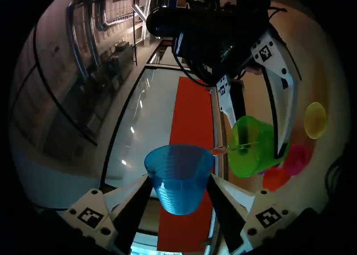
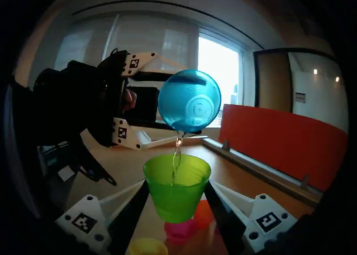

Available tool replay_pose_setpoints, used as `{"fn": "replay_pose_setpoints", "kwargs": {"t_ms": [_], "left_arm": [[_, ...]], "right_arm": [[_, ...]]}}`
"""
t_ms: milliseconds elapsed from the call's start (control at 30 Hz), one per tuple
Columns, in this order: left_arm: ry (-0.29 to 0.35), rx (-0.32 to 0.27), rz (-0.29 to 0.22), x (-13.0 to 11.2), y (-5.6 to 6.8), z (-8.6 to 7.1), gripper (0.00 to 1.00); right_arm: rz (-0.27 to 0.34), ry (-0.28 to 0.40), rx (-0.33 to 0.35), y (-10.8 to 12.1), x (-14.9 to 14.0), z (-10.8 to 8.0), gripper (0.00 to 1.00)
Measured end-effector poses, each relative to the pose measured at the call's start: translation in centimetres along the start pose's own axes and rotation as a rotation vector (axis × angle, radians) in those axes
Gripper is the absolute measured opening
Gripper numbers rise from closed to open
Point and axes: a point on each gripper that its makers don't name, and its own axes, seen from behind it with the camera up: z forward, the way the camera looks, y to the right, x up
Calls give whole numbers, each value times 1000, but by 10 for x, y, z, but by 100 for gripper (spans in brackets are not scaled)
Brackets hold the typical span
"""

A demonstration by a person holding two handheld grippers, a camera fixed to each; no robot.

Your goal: Pour water

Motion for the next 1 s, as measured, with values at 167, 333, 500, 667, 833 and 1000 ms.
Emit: {"fn": "replay_pose_setpoints", "kwargs": {"t_ms": [167,333,500,667,833,1000], "left_arm": [[-3,8,25,0,-3,1,81],[-3,10,42,1,-1,1,81],[-4,17,63,2,-4,-1,81],[-6,21,76,3,-1,-3,81],[-3,23,94,5,0,-5,80],[-3,27,121,6,-1,-3,80]], "right_arm": [[0,0,0,0,-1,0,87],[-2,1,1,0,-1,0,87],[-2,3,-1,0,0,0,87],[-3,4,-3,1,1,0,87],[-4,5,-3,0,2,0,87],[-5,6,-4,0,2,0,87]]}}
